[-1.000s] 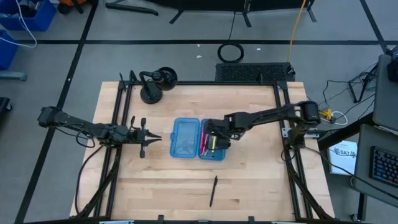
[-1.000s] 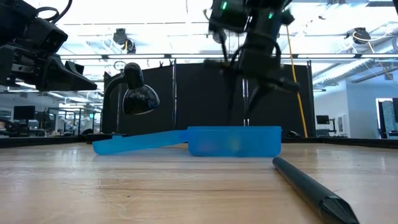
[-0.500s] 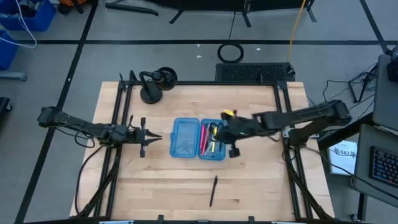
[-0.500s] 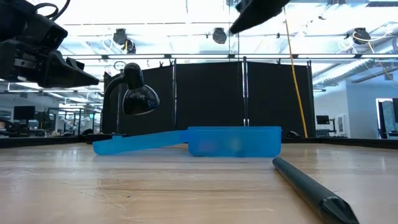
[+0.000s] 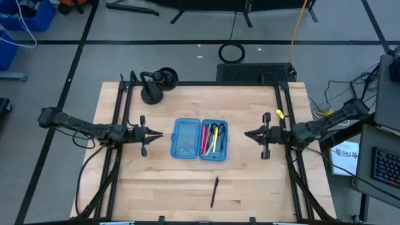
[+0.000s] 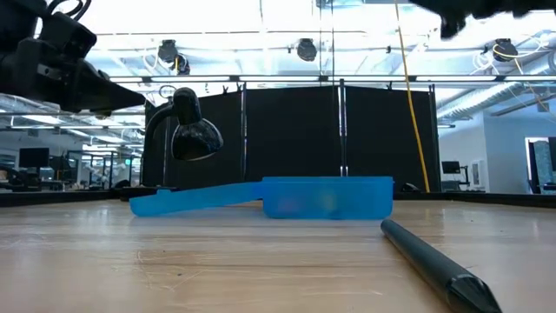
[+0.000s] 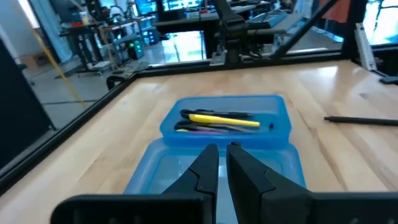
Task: Pick & place school supplies into a supply box
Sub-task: Put the black pen into the blue supply box
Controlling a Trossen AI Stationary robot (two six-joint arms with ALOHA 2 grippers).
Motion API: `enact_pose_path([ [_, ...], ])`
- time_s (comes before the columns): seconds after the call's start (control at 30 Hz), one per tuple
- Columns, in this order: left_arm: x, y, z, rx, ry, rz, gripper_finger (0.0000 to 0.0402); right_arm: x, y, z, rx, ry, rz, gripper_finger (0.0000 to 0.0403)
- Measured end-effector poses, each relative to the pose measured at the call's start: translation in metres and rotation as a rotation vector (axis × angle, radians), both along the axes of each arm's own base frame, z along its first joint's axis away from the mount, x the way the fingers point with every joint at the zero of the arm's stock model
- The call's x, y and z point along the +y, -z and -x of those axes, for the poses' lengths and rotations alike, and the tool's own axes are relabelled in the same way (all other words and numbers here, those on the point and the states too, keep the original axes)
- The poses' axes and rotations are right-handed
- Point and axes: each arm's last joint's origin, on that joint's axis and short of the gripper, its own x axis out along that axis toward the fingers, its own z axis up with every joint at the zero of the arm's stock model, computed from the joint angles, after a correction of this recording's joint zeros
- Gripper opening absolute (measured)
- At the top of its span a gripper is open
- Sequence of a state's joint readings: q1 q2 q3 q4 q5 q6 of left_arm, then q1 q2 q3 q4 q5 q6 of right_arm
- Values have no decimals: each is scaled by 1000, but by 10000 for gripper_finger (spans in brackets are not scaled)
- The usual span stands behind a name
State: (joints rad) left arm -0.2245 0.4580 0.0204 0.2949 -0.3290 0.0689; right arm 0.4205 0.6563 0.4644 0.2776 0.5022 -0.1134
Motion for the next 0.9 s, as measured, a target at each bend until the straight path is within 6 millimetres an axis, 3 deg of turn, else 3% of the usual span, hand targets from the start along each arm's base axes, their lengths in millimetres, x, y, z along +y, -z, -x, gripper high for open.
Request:
enact_pose_path([
  [0.13, 1, 0, 0, -11, -28, 63, 37, -6, 41, 12, -102, 7, -4, 0],
  [0.27, 0, -1, -2, -2, -47, 189, 37, -12, 65, 20, -167, 26, 0, 0],
  [0.33, -1, -12, -7, 11, -40, 205, 37, -13, 71, 23, -192, 28, 4, 0],
  [0.43, -6, -48, -24, 23, -23, 204, 37, -14, 66, 25, -254, 33, -5, 0],
  [0.6, -13, -111, -77, 99, -8, 63, 37, -14, 68, 24, -238, 30, 4, 0],
  [0.73, -8, -141, -136, 222, -25, 27, 37, -14, 69, 24, -232, 28, -3, 0],
  [0.9, -3, -146, -210, 374, 101, -50, 37, -13, 73, 23, -195, 22, -13, 0],
])
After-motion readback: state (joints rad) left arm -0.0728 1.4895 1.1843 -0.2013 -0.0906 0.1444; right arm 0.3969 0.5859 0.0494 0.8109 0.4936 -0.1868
